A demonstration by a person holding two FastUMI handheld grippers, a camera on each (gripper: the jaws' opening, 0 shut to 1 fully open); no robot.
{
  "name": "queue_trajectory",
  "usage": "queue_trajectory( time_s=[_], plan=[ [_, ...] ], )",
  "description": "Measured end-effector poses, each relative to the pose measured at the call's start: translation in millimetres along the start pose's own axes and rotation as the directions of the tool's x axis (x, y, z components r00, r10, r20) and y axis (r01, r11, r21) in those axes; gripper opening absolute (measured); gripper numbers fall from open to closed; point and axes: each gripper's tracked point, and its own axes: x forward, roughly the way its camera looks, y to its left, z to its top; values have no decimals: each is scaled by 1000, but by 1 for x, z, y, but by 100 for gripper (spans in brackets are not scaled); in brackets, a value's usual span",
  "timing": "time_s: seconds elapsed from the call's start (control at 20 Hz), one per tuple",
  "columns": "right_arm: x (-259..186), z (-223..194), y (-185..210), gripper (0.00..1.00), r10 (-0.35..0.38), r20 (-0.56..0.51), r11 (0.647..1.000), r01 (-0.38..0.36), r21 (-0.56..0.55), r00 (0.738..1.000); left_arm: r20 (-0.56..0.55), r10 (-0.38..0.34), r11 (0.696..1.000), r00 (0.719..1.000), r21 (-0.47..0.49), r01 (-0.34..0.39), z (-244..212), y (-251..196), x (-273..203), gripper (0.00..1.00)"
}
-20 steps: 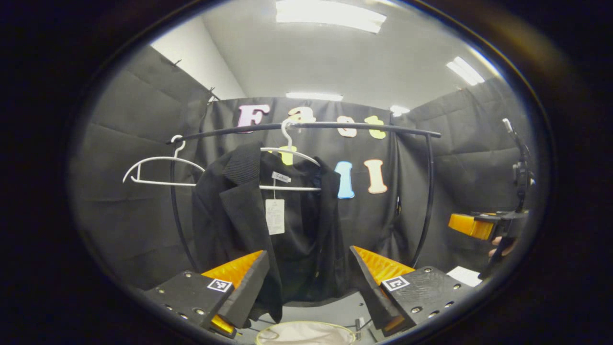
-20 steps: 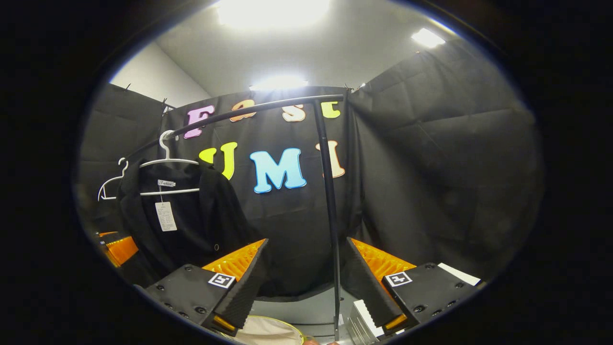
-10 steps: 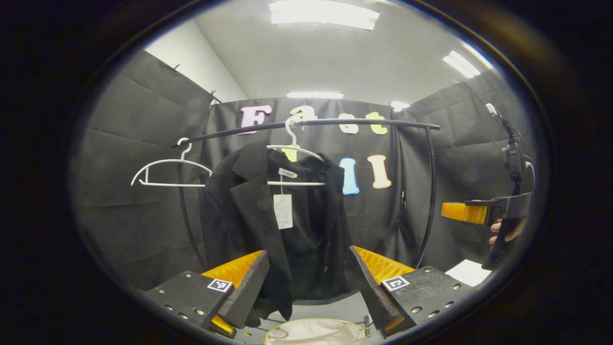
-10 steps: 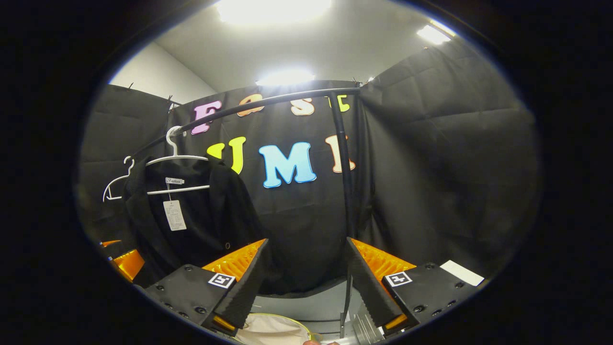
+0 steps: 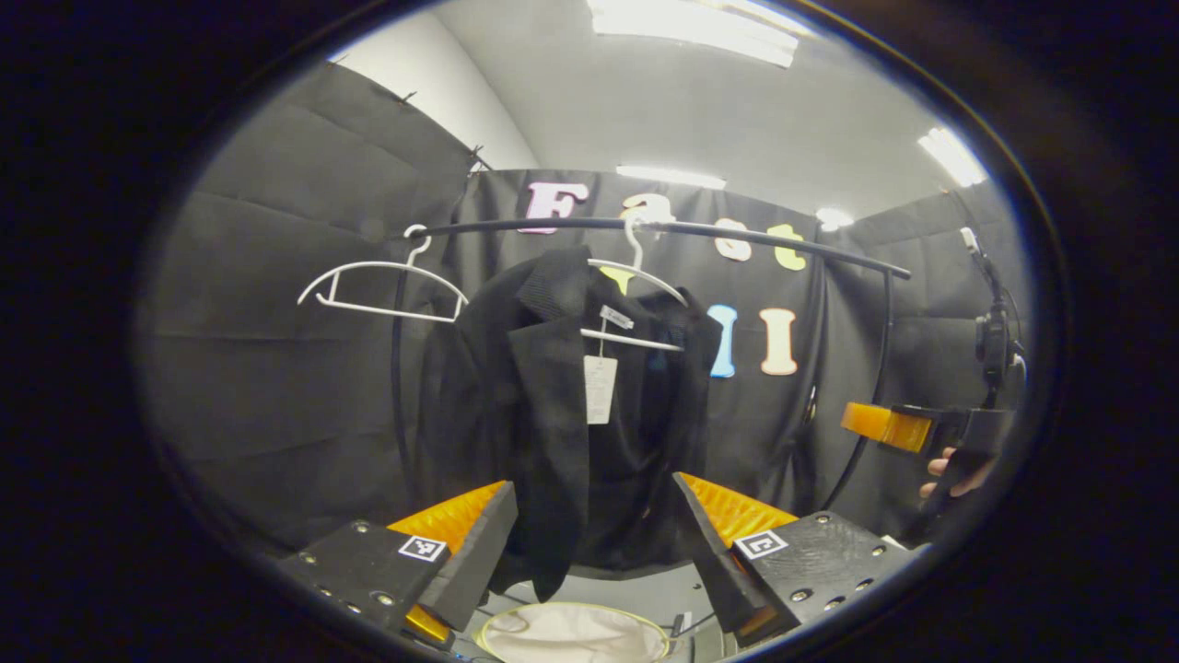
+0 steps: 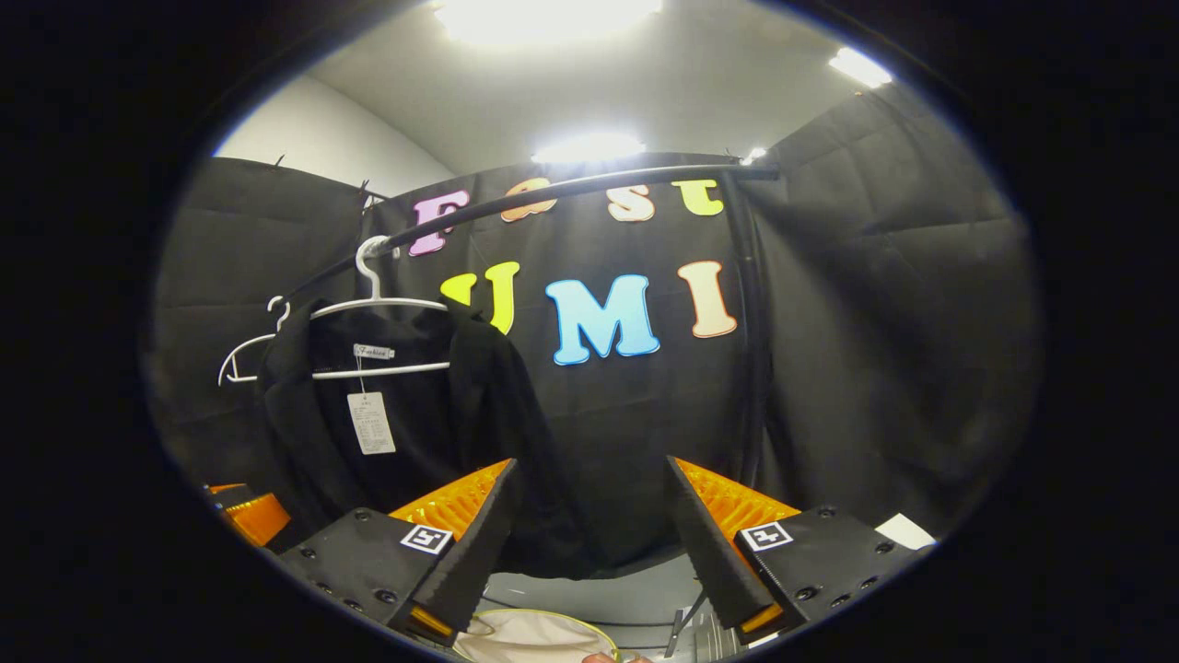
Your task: Grasp the clothes on the hanger with both hands and then place them into the laundry hamper below.
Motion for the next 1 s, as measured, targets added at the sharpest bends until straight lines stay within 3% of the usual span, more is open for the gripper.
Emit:
queue_trajectory(
  time_s=[0.2,0.4,0.7,1.0],
  plan=[
    [34,-2,28,98,108,-10,994,-108,-1,994,7,109,993,994,42,-109,15,23,9,98],
    [75,8,56,98,217,-10,976,-217,20,976,41,186,982,982,18,-187,37,26,26,98],
    [118,31,87,98,365,16,930,-365,33,931,92,279,956,956,-125,-267,72,27,64,98],
    [157,53,114,98,464,82,885,-465,-17,882,99,362,929,927,-118,-350,89,34,94,98]
  ],
)
